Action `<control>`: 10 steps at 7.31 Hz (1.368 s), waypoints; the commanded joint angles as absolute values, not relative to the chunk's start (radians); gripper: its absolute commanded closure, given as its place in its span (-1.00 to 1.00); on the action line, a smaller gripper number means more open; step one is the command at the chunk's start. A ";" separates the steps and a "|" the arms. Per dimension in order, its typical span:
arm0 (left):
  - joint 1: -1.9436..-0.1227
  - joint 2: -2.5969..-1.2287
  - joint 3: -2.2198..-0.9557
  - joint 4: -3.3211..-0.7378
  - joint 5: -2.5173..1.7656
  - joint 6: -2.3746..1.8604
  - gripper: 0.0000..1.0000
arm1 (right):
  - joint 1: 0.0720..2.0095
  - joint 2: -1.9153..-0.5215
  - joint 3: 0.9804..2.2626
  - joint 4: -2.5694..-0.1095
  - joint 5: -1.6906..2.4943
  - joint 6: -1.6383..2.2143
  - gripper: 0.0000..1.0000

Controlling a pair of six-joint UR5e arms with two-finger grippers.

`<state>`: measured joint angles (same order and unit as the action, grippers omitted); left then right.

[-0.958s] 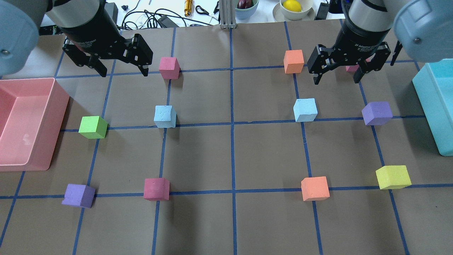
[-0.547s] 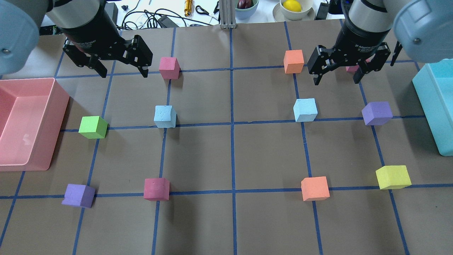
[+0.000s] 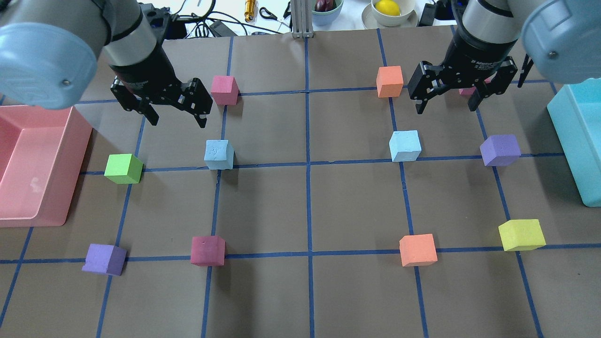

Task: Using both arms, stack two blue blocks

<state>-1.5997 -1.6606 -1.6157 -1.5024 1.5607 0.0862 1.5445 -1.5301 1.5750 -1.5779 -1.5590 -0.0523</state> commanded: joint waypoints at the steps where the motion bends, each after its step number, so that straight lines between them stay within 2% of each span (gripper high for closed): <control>1: -1.600 -1.741 -1.751 -1.249 1.565 0.084 -1.00 | 1.546 -1.520 1.578 -1.594 -1.563 -0.051 -1.00; 4: -1.606 -1.903 -1.773 -1.085 1.568 0.051 -1.00 | 1.542 -1.364 1.586 -1.604 -1.548 -0.058 -1.00; 6: -1.609 -1.960 -1.776 -1.039 1.568 0.057 -1.00 | 1.542 -1.290 1.592 -1.745 -1.552 -0.058 -1.00; 8: -1.608 -1.993 -1.787 -0.985 1.571 0.052 -1.00 | 1.542 -1.229 1.598 -1.755 -1.552 -0.052 -1.00; 10: -1.608 -1.996 -1.799 -0.983 1.598 0.058 -1.00 | 1.542 -1.158 1.598 -1.894 -1.563 -0.048 -1.00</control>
